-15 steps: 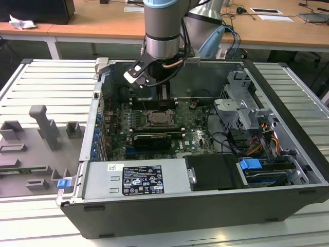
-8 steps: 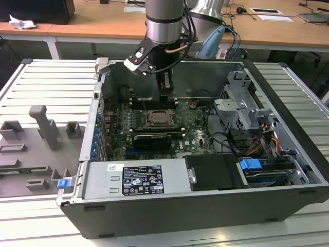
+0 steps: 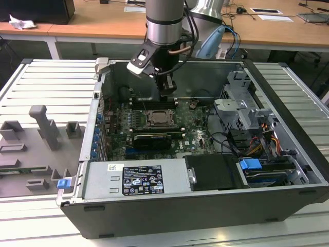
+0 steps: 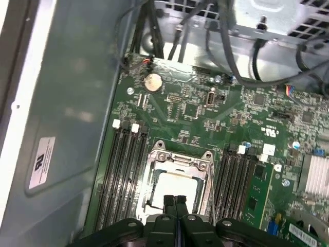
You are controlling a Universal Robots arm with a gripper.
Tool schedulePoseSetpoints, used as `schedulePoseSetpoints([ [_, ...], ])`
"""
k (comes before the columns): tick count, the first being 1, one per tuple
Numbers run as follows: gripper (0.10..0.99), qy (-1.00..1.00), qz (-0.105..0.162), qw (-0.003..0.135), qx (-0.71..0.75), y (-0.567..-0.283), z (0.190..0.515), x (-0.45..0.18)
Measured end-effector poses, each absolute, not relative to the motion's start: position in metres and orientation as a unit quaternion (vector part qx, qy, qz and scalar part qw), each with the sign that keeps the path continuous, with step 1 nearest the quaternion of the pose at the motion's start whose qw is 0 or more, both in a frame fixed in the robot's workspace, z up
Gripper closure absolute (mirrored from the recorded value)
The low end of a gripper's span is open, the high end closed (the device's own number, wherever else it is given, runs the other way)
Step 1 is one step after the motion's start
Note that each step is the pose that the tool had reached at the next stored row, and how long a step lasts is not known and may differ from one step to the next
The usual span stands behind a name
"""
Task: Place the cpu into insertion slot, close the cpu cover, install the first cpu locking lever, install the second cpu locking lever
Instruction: 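Install the first cpu locking lever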
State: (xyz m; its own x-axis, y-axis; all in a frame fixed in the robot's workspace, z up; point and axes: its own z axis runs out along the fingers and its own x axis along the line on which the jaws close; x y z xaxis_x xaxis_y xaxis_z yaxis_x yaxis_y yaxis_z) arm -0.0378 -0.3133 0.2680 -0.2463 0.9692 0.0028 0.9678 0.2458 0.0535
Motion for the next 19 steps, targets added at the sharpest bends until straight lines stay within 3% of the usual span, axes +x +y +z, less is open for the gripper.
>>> schedulePoseSetpoints([
  [19, 0.980, 0.877, 0.024, 0.012, 0.481, -0.3198, 0.2679, -0.0393],
])
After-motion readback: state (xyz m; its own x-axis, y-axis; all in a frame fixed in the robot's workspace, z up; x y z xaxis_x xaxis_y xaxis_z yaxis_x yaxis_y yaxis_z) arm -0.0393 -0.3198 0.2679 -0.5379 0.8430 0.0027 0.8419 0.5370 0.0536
